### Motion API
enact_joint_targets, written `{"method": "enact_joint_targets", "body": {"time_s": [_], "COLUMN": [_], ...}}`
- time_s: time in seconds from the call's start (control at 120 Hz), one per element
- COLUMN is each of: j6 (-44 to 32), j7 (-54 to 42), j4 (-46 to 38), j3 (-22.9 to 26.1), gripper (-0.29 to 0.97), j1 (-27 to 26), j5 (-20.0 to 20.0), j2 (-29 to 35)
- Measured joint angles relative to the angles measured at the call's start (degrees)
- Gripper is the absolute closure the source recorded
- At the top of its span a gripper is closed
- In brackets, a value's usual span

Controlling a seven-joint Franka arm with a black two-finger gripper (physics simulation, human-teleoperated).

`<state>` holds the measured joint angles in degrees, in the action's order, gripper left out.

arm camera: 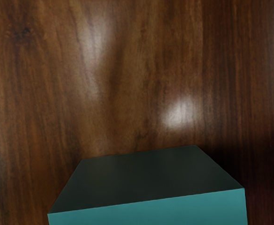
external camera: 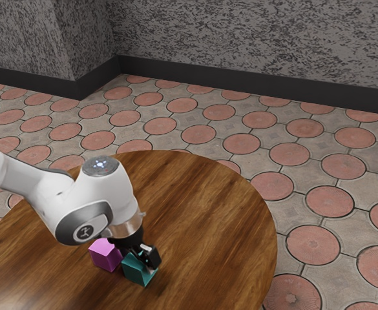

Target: Pick up the blue block with one arm, and put the blue block on the pink block with one arm

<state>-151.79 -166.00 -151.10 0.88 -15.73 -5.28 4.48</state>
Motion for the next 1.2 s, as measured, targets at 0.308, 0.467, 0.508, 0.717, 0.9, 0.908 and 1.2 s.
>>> {"method": "enact_joint_targets", "body": {"time_s": [0.308,0.467,0.508,0.717,0.9,0.908,1.2], "j6": [-0.27,-0.31,-0.31,-0.34,-0.34,-0.34,-0.35], "j7": [0.0,0.0,0.0,0.0,0.0,0.0,0.0], "j4": [0.22,0.46,0.5,0.91,0.88,0.87,0.87], "j3": [-0.1,-0.25,-0.26,-0.31,-1.69,-1.74,-2.02], "gripper": [0.0,0.0,0.0,0.0,0.0,0.0,0.0], "j1": [0.0,0.02,0.04,-0.04,-0.5,-0.43,0.04], "j5": [-0.09,-0.21,-0.22,-0.25,-0.4,-0.41,-0.67], "j2": [-1.19,-1.61,-1.75,-1.92,-1.76,-1.75,-1.89]}}
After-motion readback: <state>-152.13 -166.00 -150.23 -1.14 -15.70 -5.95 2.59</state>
